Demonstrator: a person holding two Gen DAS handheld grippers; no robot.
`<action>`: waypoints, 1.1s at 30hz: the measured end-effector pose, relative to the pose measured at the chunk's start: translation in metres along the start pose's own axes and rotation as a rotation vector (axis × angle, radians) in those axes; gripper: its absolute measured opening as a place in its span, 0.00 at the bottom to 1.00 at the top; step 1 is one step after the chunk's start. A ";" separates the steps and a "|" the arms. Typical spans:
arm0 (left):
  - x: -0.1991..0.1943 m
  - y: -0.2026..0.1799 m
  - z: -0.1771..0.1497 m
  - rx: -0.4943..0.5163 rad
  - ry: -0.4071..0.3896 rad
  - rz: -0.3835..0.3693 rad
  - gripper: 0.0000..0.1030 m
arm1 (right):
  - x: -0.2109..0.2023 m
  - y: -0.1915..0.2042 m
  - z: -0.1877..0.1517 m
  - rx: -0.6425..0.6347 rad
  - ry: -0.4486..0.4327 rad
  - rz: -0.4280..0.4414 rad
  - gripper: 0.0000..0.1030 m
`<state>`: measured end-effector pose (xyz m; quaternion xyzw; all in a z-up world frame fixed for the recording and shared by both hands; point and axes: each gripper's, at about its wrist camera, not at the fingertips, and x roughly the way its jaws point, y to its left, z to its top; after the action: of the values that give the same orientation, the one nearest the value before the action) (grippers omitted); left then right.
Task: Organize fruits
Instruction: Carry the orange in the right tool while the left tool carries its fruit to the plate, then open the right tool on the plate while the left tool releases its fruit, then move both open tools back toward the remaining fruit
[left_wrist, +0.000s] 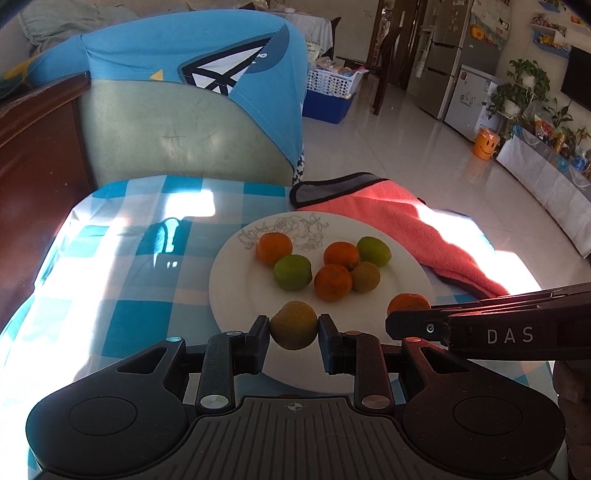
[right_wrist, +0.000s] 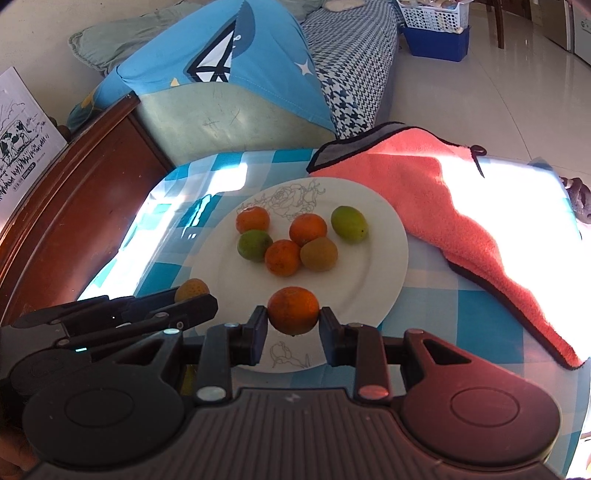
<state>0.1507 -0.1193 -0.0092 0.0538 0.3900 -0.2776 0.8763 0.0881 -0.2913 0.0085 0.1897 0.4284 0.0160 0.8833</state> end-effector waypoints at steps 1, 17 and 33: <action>0.002 0.000 0.001 0.003 0.002 -0.002 0.25 | 0.001 -0.001 0.001 0.002 0.000 -0.001 0.30; -0.018 0.004 0.020 -0.010 -0.052 0.100 0.75 | -0.006 -0.002 0.012 0.031 -0.052 0.012 0.38; -0.055 0.033 -0.004 -0.077 -0.056 0.154 0.80 | -0.023 0.016 -0.009 -0.084 -0.031 -0.012 0.43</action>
<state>0.1364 -0.0658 0.0231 0.0424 0.3703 -0.1954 0.9071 0.0688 -0.2774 0.0259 0.1503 0.4148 0.0258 0.8970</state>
